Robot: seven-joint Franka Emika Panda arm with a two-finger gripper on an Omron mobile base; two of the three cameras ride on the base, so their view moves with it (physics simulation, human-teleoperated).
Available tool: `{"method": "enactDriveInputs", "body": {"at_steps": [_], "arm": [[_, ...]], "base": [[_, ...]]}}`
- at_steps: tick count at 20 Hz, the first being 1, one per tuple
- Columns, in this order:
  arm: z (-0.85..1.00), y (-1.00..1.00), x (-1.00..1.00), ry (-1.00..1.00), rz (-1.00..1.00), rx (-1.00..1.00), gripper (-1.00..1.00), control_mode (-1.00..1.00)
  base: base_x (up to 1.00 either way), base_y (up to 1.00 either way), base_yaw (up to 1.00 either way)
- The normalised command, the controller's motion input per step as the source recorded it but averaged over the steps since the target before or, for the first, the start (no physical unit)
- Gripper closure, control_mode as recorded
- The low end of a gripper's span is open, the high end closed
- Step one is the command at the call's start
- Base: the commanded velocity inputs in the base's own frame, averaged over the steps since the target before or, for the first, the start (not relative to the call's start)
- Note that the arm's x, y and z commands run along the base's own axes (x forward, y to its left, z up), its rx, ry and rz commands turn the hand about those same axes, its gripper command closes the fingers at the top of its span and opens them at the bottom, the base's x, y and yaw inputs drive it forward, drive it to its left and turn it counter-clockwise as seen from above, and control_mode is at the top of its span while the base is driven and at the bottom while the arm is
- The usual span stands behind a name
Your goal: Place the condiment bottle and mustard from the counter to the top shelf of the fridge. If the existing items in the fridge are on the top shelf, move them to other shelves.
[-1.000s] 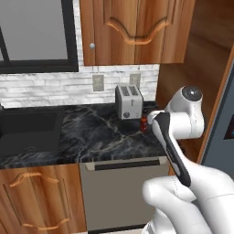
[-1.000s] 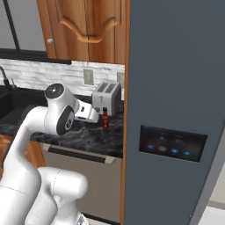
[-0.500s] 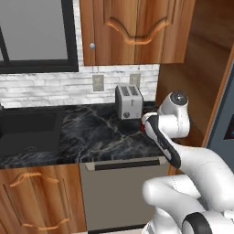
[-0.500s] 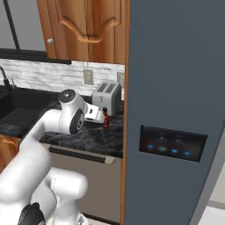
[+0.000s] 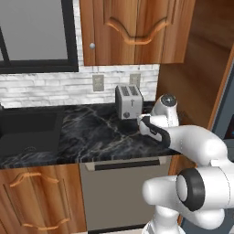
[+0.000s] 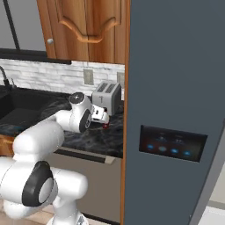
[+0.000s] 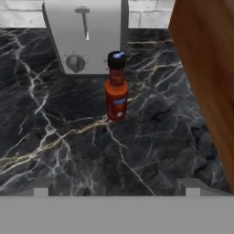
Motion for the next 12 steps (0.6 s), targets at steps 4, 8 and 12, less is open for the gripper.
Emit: {"method": "enactDriveInputs", "body": {"at_steps": [4, 8, 12], "arm": [[-0.24, 0.00, 0.40, 0.00, 0.00, 0.00, -1.00, -1.00], [-0.16, 0.00, 0.31, 0.00, 0.00, 0.00, -1.00, -1.00], [-0.14, 0.00, 0.32, 0.00, 0.00, 0.00, -1.00, -1.00]], "base": [[0.00, 0.00, 0.00], [0.00, 0.00, 0.00], [0.00, 0.00, 0.00]]}}
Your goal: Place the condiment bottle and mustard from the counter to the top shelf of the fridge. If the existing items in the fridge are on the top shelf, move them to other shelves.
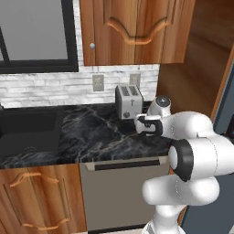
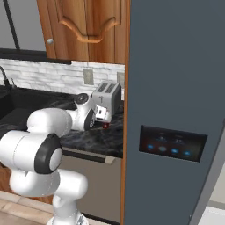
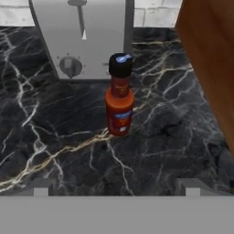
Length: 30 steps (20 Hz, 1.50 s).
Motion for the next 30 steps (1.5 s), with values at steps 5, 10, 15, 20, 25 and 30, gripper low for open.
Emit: {"method": "enactDriveInputs", "body": {"at_steps": [5, 10, 15, 20, 25, 30], "arm": [[-0.16, -0.01, 0.37, 0.00, -0.01, 0.00, -1.00, -1.00], [-0.20, -0.06, 0.23, 0.00, -0.02, 0.00, -1.00, -1.00], [-0.20, -0.09, 0.21, 0.00, -0.02, 0.00, -1.00, -1.00], [-0.16, -0.09, 0.21, 0.00, -0.01, 0.00, -1.00, -1.00], [-0.10, -0.03, 0.24, -0.01, -0.02, 0.00, -1.00, -1.00], [-0.10, 0.00, 0.31, 0.00, -0.02, 0.00, -1.00, -1.00]], "base": [[0.00, 0.00, 0.00], [0.00, 0.00, 0.00], [0.00, 0.00, 0.00], [0.00, 0.00, 0.00], [0.00, 0.00, 0.00], [0.00, 0.00, 0.00]]}}
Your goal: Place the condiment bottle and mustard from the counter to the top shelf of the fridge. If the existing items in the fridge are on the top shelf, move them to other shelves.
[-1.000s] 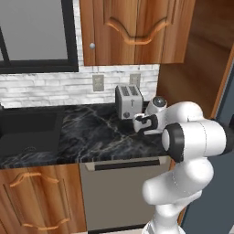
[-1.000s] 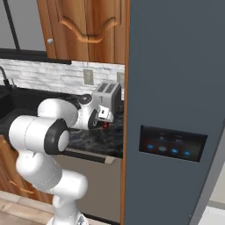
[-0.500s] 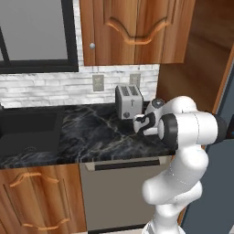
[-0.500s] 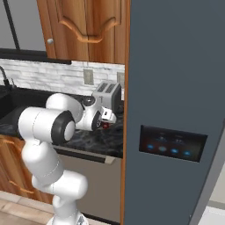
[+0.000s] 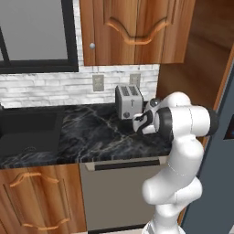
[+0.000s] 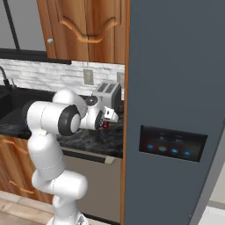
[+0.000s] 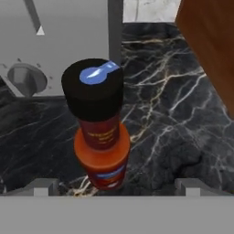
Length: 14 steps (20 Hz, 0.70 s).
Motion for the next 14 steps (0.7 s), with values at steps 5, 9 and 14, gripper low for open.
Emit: {"method": "enactDriveInputs", "body": {"at_steps": [5, 9, 14], "arm": [[-0.10, 0.00, 0.28, 0.00, -0.01, 0.00, -1.00, -1.00], [-0.10, 0.00, 0.29, 0.00, -0.01, 0.00, -1.00, -1.00], [-0.07, 0.00, 0.20, 0.00, 0.00, 0.00, -1.00, -1.00]], "base": [[0.00, 0.00, 0.00], [0.00, 0.00, 0.00], [0.00, 0.00, 0.00]]}}
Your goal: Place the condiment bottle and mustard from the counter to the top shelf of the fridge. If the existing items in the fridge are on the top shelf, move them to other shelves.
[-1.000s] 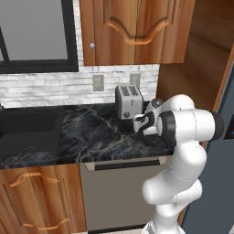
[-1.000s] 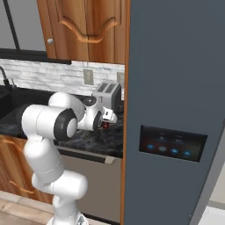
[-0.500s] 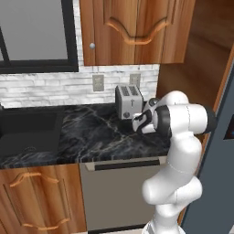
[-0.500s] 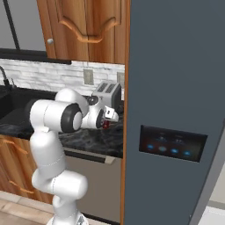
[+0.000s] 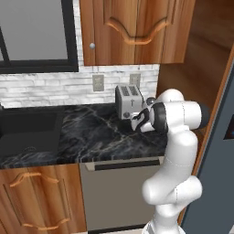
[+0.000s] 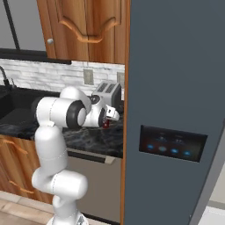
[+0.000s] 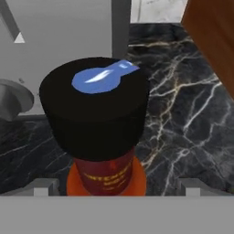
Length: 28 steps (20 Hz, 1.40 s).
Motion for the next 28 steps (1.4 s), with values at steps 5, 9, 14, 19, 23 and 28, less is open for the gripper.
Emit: {"method": "enactDriveInputs", "body": {"at_steps": [5, 9, 14, 19, 23, 28], "arm": [[-0.01, 0.00, 0.09, 0.00, 0.00, 0.00, 1.00, -1.00], [-0.04, 0.00, 0.02, 0.00, 0.00, 0.00, 1.00, -1.00], [0.00, 0.00, 0.00, 0.00, 0.00, 0.00, 1.00, -1.00], [0.39, 0.16, -0.58, -0.09, 0.00, 0.00, 1.00, -1.00], [0.97, 0.34, -1.00, -0.15, -0.03, 0.00, 1.00, -1.00], [1.00, 0.40, -1.00, -0.11, -0.04, 0.00, 1.00, -1.00]], "base": [[0.00, 0.00, 0.00], [0.00, 0.00, 0.00], [0.00, 0.00, 0.00], [0.00, 0.00, 0.00], [0.00, 0.00, 0.00], [0.00, 0.00, 0.00]]}}
